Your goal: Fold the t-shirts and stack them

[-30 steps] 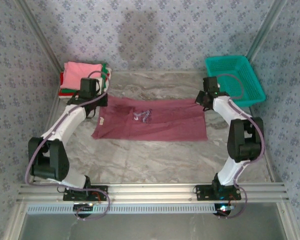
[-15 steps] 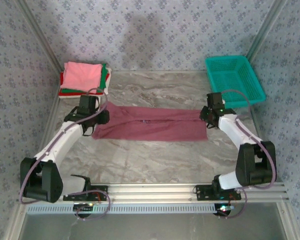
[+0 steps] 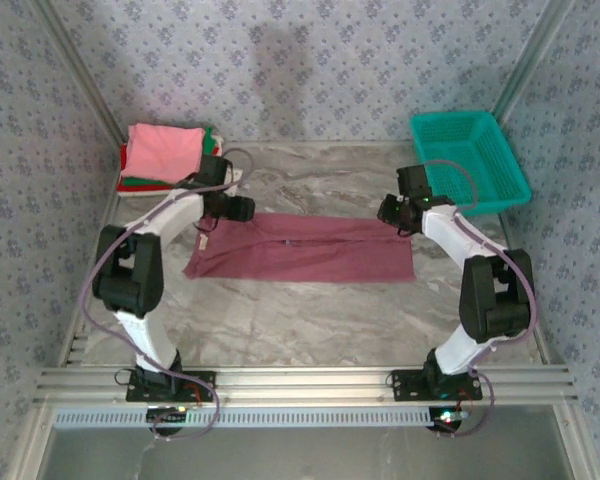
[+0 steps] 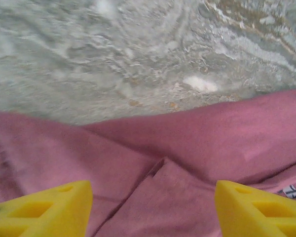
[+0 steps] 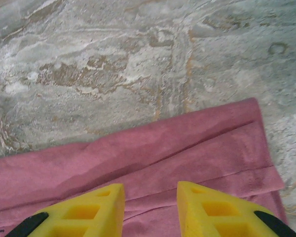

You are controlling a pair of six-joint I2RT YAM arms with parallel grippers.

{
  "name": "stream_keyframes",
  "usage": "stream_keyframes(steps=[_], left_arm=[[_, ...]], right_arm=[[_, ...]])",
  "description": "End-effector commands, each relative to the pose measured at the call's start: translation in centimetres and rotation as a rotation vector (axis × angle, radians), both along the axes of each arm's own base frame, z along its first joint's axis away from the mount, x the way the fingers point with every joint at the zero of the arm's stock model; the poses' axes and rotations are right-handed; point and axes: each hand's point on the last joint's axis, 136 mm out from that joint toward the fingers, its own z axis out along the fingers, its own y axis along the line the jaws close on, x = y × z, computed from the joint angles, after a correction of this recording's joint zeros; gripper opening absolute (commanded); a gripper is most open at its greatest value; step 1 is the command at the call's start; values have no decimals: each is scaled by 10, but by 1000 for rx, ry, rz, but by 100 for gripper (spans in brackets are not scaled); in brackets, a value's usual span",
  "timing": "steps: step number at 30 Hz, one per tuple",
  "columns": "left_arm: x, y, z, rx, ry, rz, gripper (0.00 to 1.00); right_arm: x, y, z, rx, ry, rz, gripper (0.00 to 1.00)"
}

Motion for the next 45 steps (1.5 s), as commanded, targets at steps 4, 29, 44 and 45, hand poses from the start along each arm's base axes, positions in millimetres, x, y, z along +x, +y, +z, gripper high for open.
stream_keyframes(steps=[4, 29, 44, 45], left_arm=[[10, -13, -18, 47, 38, -56, 66], [-44, -12, -8, 74, 81, 133, 0], [-152, 12, -35, 196, 127, 204, 29], [-154, 14, -32, 204, 115, 206, 30]], right_arm=[[-6, -1, -1, -23, 12, 22, 35], [-5, -9, -4, -33, 20, 10, 35], [-5, -10, -10, -35, 47, 17, 41], [-4, -11, -9, -35, 51, 16, 41]])
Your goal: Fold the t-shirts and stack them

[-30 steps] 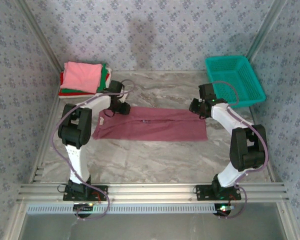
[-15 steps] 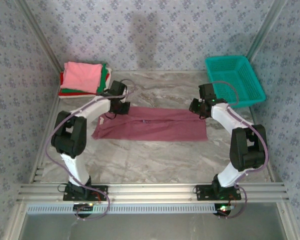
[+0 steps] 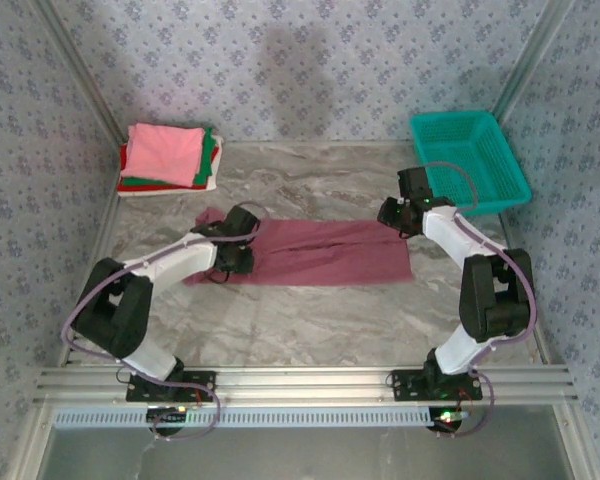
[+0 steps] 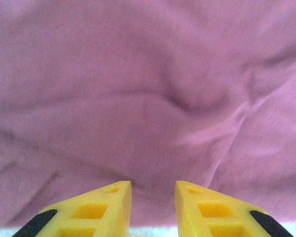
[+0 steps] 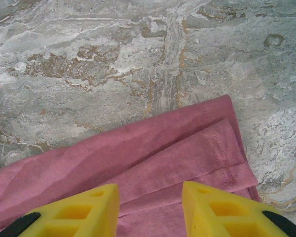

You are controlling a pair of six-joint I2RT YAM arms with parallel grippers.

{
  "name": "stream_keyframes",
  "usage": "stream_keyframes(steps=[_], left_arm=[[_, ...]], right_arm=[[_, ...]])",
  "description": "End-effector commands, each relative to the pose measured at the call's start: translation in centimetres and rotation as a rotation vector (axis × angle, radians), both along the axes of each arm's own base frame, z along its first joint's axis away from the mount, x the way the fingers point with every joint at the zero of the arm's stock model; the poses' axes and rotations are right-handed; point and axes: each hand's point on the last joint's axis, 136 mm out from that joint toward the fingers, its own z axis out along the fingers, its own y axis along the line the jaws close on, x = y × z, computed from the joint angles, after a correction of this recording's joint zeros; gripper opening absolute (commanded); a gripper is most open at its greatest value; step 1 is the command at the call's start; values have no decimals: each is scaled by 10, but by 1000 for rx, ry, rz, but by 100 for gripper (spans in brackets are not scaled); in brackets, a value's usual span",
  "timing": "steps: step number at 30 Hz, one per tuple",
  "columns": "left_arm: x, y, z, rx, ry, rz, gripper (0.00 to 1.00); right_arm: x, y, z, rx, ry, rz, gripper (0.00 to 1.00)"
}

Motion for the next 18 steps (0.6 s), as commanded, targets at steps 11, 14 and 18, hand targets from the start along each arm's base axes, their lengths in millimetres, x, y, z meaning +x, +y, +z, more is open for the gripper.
stream_keyframes(steps=[11, 14, 18], left_arm=[[48, 3, 93, -73, -309, 27, 34], [73, -5, 101, -101, -340, 16, 34], [103, -8, 88, -63, -307, -1, 34]], right_arm=[[10, 5, -22, -29, 137, 88, 42], [10, -5, -39, -57, 199, 57, 43], [16, -22, -55, -98, 242, -22, 46]])
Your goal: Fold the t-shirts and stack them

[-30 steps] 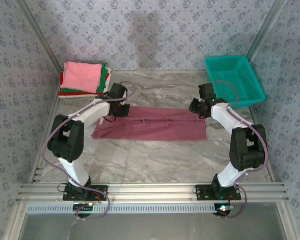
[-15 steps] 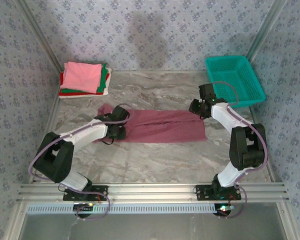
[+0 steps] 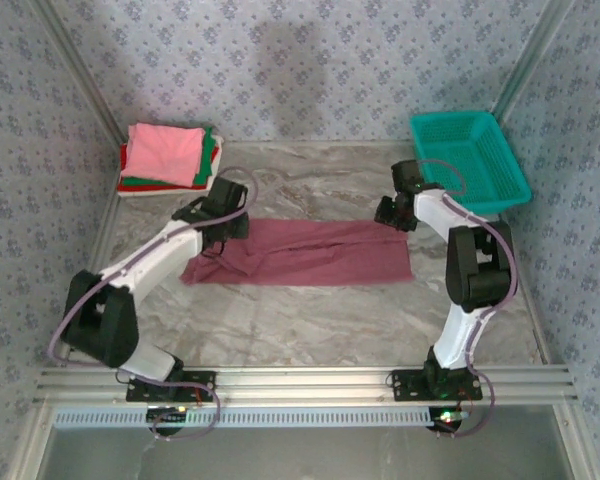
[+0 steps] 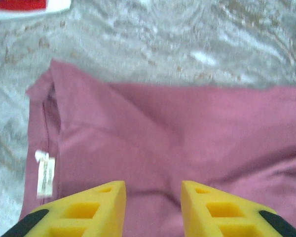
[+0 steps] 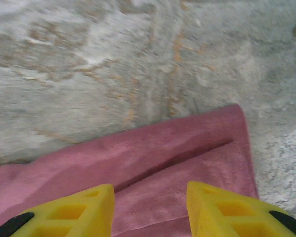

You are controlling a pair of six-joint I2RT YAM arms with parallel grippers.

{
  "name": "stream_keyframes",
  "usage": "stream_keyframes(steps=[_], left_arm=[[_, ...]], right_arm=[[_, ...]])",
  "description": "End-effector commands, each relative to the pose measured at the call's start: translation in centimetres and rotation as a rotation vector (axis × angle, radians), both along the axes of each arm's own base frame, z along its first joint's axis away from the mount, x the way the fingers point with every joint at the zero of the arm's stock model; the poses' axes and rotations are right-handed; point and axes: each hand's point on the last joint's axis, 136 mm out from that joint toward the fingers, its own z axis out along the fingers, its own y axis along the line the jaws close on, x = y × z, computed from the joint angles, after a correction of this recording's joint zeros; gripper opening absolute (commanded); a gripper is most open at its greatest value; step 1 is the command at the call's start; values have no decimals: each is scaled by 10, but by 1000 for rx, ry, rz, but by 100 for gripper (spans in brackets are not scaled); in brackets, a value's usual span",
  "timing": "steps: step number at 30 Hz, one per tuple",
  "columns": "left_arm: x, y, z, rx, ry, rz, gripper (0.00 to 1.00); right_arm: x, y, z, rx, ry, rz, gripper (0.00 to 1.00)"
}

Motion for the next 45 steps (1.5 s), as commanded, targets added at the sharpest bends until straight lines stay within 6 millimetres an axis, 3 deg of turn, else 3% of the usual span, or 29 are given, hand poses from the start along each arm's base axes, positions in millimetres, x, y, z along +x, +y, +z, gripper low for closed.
stream_keyframes(steps=[1, 4, 7, 11, 16, 23, 24, 31, 32, 33, 34, 37, 39, 41, 45], left_arm=[[26, -5, -9, 26, 0, -36, 34], [37, 0, -31, 17, 57, -13, 34], [37, 3, -52, 19, 101, 0, 34], [28, 6, -74, 19, 140, 12, 34], [22, 8, -92, 26, 186, 17, 33], [21, 17, -101, 31, 214, 51, 32], [20, 18, -103, 35, 221, 55, 31], [18, 21, -108, 38, 236, 63, 31], [17, 20, -110, 35, 239, 58, 31], [16, 19, -111, 33, 246, 54, 31], [16, 19, -112, 34, 250, 54, 30], [10, 19, -114, 30, 266, 51, 29], [3, 22, -115, 21, 274, 65, 29], [-6, 23, -117, -3, 282, 81, 29], [-22, 25, -127, -49, 303, 114, 28]], right_arm=[[-2, -20, -14, -76, 83, -61, 46], [-6, -23, -25, -80, 144, -73, 45], [-8, -18, -31, -43, 145, -89, 41], [-3, -14, -25, -8, 94, -91, 13], [-6, -19, -3, -30, 51, -100, 1], [-26, -29, 36, -45, -55, -127, 0], [-37, -29, 30, -35, -37, -122, 0], [-61, -29, 19, 9, -43, -135, 0], [-59, -28, 15, 21, -36, -129, 1], [-55, -27, 12, 23, -25, -120, 12], [-51, -25, 12, 25, -18, -103, 17], [-32, -14, 14, 19, -25, -54, 20], [-15, -3, 23, 4, -52, -10, 11], [-3, 6, 27, -26, -56, 26, 13], [13, 28, 12, -36, -16, 106, 16]])
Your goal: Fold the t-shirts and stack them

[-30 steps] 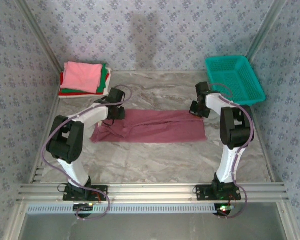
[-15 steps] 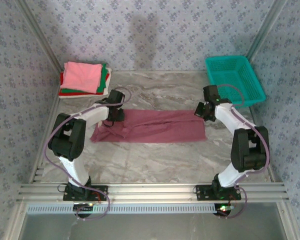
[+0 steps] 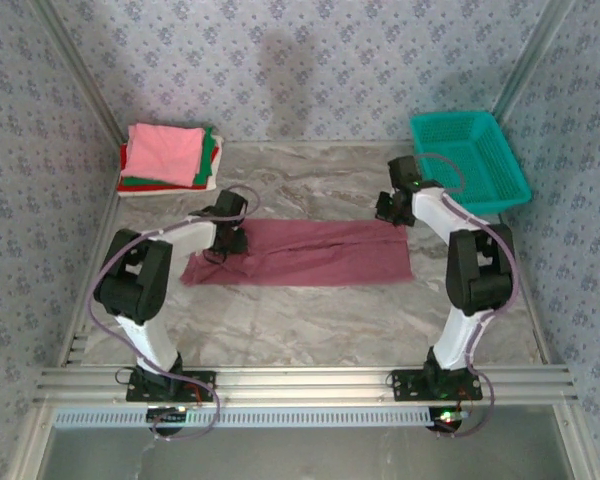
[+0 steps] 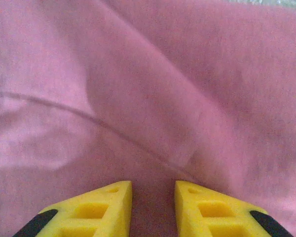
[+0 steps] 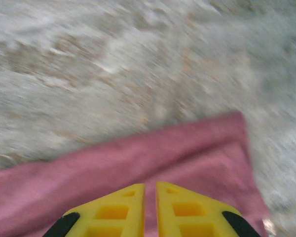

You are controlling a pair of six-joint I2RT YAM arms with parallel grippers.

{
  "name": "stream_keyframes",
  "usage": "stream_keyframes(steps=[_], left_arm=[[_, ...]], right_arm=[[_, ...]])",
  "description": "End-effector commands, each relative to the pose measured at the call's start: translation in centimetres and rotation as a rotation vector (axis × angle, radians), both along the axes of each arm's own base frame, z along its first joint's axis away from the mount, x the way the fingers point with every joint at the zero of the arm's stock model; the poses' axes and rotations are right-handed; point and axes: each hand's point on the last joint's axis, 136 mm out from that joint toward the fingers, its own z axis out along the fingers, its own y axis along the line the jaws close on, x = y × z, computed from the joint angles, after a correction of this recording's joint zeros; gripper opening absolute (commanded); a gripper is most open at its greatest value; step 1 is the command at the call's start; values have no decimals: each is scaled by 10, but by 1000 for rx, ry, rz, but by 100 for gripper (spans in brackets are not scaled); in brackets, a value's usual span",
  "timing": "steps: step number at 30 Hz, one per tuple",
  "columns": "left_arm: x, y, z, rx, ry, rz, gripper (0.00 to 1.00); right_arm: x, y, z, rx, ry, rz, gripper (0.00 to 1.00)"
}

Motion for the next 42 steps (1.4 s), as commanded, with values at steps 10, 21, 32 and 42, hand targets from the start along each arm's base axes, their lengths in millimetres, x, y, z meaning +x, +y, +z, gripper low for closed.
stream_keyframes(steps=[10, 21, 32, 42], left_arm=[[12, -5, -19, -65, 42, 69, 27], [135, -65, -6, -116, -48, -55, 24], [229, -135, 70, -195, -203, -247, 26], [166, -89, 140, -396, -477, -104, 33]], right_arm=[[-44, 17, -65, 16, 183, 66, 14], [-181, 31, -85, 97, 337, -51, 13], [-254, 123, -52, 117, 297, 234, 18], [-118, 137, 24, 210, 10, 328, 25]])
